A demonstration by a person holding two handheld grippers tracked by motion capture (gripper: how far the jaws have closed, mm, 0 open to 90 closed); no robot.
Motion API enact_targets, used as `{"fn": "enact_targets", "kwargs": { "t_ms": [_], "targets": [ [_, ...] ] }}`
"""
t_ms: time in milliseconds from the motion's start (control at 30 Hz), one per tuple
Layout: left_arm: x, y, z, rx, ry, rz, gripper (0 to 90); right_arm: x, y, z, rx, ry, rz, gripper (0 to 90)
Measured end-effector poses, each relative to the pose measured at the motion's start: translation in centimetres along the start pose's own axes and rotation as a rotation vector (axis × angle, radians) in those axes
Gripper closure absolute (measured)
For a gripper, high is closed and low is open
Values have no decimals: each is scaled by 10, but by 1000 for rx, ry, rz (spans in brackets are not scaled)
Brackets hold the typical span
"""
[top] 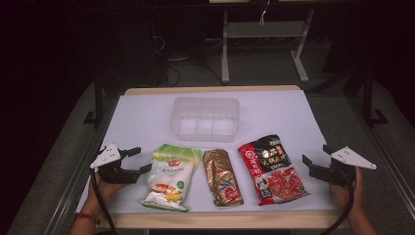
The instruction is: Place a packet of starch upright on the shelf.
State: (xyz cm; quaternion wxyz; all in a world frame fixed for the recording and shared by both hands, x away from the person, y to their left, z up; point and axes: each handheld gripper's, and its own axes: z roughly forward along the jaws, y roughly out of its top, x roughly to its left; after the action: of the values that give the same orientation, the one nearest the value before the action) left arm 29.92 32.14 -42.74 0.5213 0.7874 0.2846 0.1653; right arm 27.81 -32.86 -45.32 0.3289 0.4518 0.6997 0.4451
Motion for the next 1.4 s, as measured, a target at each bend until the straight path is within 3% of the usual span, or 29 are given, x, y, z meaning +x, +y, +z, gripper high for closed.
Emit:
{"fn": "enact_targets", "kwargs": {
  "t_ms": [67,133,167,200,233,267,300,333,400,500,567,700,867,933,967,1067,1133,1167,1200,1233,1267,1400],
  "targets": [
    [1,0,0,8,-54,-54,204,1,0,1,7,9,-19,155],
    [1,0,1,24,-75,-72,206,1,1,2,17,11,-14,155],
    [-1,-1,5,95,-151,-100,207,0,1,2,23,13,-8,155],
    [-1,-1,5,95,-151,-100,219,0,1,2,23,13,-8,155],
    [-4,-3,9,150,-142,-91,228,0,1,3,30,13,-4,155],
    [-4,-4,12,163,-172,-110,223,0,1,4,31,14,-6,155],
    [-4,-4,12,163,-172,-110,222,0,1,4,34,15,-7,155],
    [-4,-6,17,209,-183,-134,212,0,2,4,37,16,-9,155],
    [-4,-7,20,231,-195,-143,166,0,2,4,37,17,-13,155],
    [-3,-8,26,257,-186,-176,157,0,1,3,28,18,-12,155],
    [-1,-6,31,284,-145,-184,154,0,1,4,32,18,-10,155],
    [4,-5,42,320,-146,-199,154,0,1,4,39,23,-16,155],
    [8,5,65,353,-214,-201,151,-1,2,5,40,35,-9,156],
    [7,7,71,354,-265,-221,131,-1,2,5,43,37,-10,156],
    [7,7,71,354,-265,-221,116,-1,2,5,43,37,-10,156],
    [0,12,80,384,-321,-222,117,-1,2,5,47,45,-15,156],
    [-5,14,84,390,-339,-211,195,0,2,5,52,51,-17,156],
    [-6,14,86,391,-368,-212,320,0,2,6,55,52,-21,156],
    [-7,13,87,388,-406,-229,320,0,2,6,55,52,-21,156],
    [-7,10,88,371,-419,-245,444,0,2,7,60,61,-31,156],
    [-6,7,88,355,-423,-277,503,1,2,7,63,62,-33,156],
    [-3,8,86,354,-427,-277,739,1,3,8,77,69,-41,156]
  ]
}}
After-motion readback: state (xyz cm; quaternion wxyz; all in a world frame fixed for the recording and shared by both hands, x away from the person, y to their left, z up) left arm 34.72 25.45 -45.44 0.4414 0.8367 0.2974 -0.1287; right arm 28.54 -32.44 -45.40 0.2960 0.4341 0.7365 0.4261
